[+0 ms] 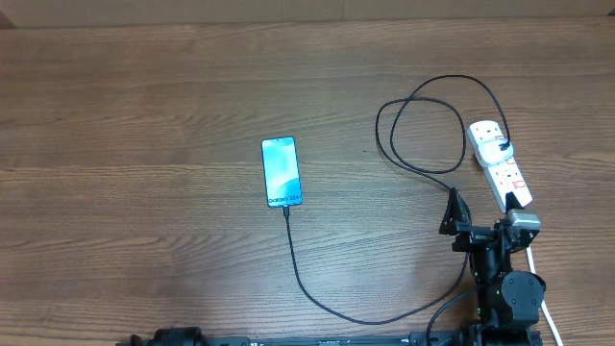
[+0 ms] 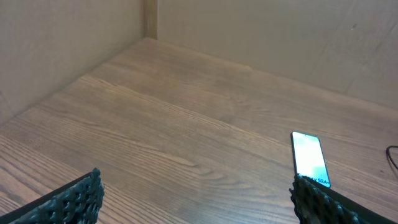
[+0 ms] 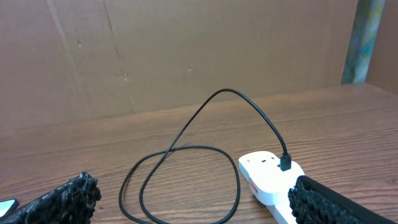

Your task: Plug charger to phone and switch on socket

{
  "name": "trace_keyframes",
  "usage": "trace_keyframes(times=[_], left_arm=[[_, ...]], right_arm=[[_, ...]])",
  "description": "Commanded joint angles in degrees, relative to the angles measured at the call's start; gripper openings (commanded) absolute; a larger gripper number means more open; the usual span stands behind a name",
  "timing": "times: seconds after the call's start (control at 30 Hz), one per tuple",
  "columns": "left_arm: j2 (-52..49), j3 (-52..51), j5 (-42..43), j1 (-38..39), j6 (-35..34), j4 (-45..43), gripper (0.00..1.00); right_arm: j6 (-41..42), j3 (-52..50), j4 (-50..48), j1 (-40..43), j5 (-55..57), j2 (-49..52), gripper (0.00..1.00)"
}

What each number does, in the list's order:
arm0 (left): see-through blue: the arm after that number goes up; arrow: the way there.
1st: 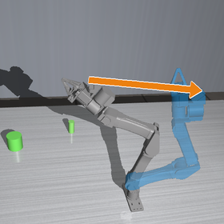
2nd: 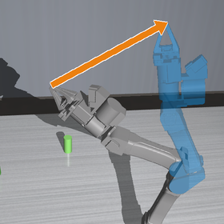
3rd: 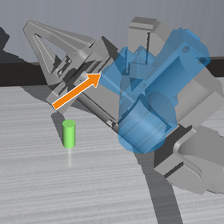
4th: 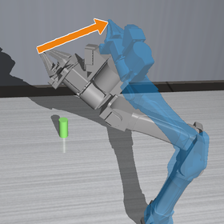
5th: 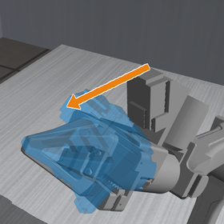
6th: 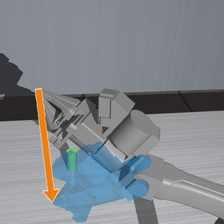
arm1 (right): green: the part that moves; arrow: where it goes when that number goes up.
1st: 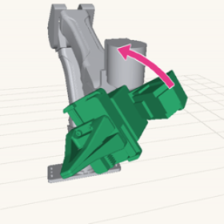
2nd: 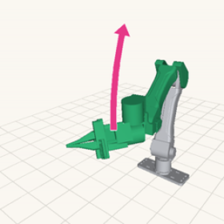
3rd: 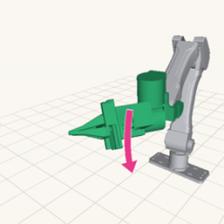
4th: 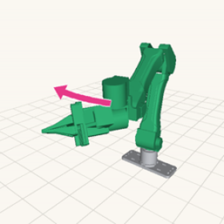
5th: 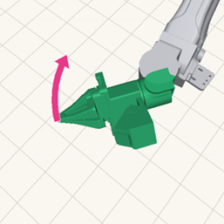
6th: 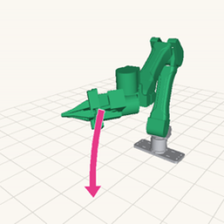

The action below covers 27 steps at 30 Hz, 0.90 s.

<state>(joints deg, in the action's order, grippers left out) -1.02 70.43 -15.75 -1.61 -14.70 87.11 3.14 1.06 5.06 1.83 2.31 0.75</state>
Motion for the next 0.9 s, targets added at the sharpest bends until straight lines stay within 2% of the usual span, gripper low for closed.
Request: trace_keyframes(times=[0.0, 0.2, 0.43, 0.63, 0.87], left_arm=[[0.8, -1.4, 2.0, 0.2, -1.9, -2.5, 0.99], [0.8, -11.3, 5.9, 0.5, 1.6, -13.4, 1.0], [0.8, -31.8, 12.1, -1.8, 3.4, -33.4, 1.0], [0.8, -49.2, 12.9, -1.8, 3.4, -49.3, 0.99], [0.8, -61.5, 13.3, -1.8, 5.0, -64.7, 1.0]], right_arm=[[-0.2, -0.6, -0.4, 0.1, -0.2, 0.2, 1.0], [-0.2, -0.6, -0.4, 0.1, -0.2, 0.2, 1.0], [-0.2, -0.6, -0.4, 0.1, -0.2, 0.2, 1.0], [-0.2, -0.6, -0.4, 0.1, -0.2, 0.2, 1.0], [-0.2, -0.6, -0.4, 0.1, -0.2, 0.2, 1.0]])
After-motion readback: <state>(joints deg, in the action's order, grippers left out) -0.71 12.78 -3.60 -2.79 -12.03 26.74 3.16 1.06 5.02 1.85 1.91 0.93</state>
